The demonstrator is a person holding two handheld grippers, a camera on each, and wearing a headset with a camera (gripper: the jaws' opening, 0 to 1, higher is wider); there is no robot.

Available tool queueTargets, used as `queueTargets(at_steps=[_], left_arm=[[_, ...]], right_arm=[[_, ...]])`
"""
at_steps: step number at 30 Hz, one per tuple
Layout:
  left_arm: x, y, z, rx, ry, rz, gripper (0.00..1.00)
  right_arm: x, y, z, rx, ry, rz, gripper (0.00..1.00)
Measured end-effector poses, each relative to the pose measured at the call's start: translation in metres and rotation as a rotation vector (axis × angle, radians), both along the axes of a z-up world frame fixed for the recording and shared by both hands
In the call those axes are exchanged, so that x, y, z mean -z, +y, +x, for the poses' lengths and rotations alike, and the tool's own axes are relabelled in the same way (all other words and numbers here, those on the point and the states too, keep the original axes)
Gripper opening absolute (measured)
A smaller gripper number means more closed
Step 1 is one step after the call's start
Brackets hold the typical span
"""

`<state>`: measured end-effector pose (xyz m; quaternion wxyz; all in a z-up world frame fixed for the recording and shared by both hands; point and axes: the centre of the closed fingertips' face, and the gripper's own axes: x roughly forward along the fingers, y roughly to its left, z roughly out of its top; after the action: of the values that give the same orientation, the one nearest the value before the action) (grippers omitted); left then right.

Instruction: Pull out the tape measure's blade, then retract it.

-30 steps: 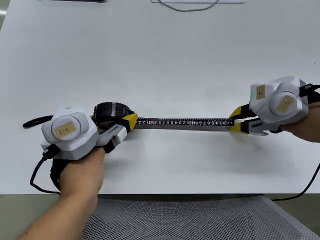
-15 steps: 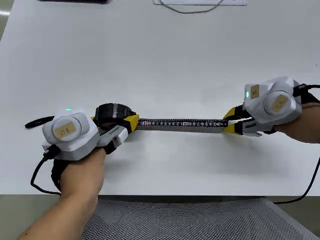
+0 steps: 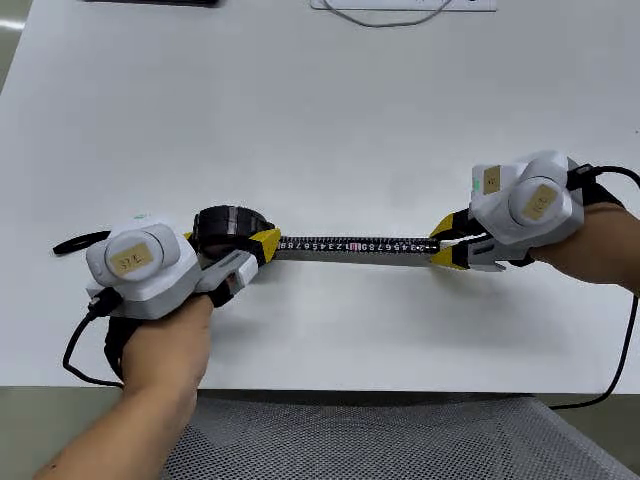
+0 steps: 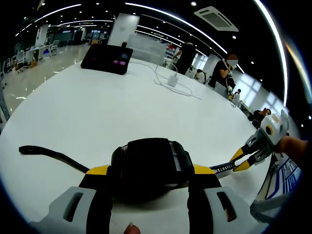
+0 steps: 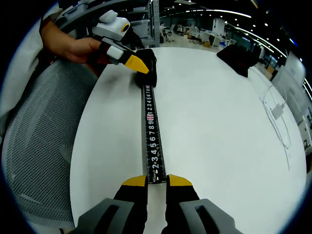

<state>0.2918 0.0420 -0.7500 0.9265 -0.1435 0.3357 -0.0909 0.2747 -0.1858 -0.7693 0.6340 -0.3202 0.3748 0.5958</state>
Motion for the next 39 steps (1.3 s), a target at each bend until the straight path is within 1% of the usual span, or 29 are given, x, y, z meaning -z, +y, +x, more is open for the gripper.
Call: queueTargets(at_steps=[14,21,31,34,36,39], left_arm=[[0.0,0.001,0.0,0.0,0.001,-0.008,0.58],[0.0,0.001,0.0,0.003,0.001,-0.008,0.57],[0.001,0.0,0.0,0.006,0.003,-0.001,0.57],[0.001,-0.001,0.0,0.008,0.004,0.013,0.57],[0.001,-0.001,0.0,0.011,0.004,0.016,0.57],[0.001,0.0,0.0,0.011,0.005,0.012,0.57]], right_arm=[[0.003,0.016,0.0,-0.008,0.017,0.013,0.1],[0.006,0.016,-0.001,-0.01,0.027,0.006,0.1],[0.005,0.017,-0.001,-0.01,0.042,0.017,0.1],[0.002,0.021,-0.002,-0.008,0.047,0.031,0.1],[-0.001,0.029,-0.003,-0.008,0.052,0.054,0.1],[0.001,0.038,-0.004,-0.02,0.049,0.052,0.1]])
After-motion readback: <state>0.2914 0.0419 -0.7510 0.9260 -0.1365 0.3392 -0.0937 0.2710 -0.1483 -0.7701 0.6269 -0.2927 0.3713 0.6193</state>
